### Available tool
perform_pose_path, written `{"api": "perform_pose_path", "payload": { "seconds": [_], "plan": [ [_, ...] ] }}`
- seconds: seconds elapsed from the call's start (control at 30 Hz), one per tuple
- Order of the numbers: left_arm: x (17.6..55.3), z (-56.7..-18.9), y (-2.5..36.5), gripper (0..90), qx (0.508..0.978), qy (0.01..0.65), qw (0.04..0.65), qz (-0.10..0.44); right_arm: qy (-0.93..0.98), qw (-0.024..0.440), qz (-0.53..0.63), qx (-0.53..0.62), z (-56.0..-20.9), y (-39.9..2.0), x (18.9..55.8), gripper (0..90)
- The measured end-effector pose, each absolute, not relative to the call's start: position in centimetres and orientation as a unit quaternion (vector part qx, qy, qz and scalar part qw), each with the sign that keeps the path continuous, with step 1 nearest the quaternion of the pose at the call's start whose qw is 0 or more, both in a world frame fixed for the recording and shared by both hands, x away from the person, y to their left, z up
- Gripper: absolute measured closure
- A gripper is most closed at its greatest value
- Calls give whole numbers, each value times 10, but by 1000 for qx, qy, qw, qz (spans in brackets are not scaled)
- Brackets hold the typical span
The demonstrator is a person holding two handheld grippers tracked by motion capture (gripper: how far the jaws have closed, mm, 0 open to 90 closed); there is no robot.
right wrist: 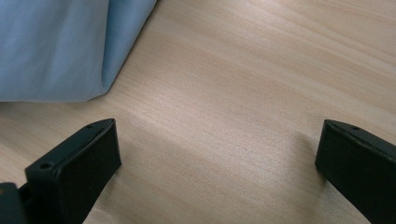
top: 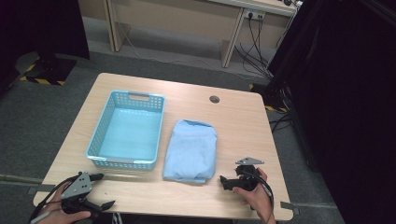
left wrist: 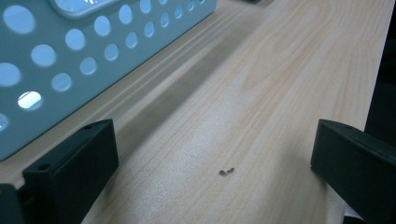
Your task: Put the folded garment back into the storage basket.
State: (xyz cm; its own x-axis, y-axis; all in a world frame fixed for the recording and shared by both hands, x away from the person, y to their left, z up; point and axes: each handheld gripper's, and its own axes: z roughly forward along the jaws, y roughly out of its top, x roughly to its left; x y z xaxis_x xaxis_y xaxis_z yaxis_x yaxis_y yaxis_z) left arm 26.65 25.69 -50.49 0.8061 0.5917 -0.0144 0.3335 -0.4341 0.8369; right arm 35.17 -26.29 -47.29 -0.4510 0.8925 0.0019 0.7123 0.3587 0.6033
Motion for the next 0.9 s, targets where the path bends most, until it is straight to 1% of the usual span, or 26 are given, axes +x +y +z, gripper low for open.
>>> {"api": "perform_pose_path", "payload": {
  "seconds": [0.67, 0.9],
  "plan": [
    [267, -505, 257, 1, 835, 277, 454, 142, 806, 167, 275, 496, -473, -263, 352, 5],
    [267, -505, 257, 1, 835, 277, 454, 142, 802, 164, 280, 502, -472, -265, 353, 22]
  ]
}}
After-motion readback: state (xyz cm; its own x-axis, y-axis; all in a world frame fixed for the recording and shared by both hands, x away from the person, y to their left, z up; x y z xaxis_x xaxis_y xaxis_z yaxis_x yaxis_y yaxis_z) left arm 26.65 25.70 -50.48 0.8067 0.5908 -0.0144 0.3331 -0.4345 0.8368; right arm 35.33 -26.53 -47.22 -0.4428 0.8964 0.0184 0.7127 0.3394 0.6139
